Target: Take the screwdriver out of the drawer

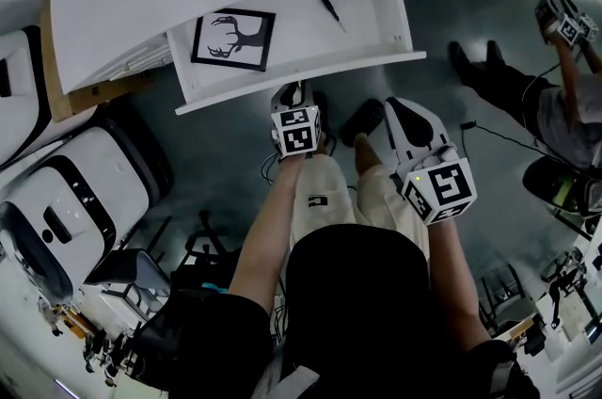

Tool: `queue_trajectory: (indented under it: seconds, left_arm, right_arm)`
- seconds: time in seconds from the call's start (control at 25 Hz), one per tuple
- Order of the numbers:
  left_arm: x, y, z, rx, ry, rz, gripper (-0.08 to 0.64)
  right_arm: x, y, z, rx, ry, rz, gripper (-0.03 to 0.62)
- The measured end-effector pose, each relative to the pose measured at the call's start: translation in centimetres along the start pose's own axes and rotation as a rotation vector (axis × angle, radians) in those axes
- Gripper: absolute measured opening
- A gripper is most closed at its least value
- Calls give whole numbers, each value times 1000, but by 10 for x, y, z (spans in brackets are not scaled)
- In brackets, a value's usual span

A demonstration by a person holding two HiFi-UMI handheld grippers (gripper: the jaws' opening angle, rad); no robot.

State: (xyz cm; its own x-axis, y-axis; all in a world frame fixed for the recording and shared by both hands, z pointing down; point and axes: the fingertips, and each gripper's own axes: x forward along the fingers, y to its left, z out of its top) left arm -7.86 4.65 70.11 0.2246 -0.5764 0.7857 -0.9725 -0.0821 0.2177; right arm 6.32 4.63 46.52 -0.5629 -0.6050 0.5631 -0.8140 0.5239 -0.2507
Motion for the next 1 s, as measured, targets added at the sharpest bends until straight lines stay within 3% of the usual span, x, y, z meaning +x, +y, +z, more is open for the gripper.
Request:
queue_trajectory:
  seconds: [0.52,1.0]
  left_arm:
    - [-11,-10,-20,-34,21,6,92]
    - [-19,-13,-23,22,51,-10,97]
  right_arm:
    - [-7,-5,-4,-3,8,6,18]
    - [-13,-4,3,-17,6,-1,18]
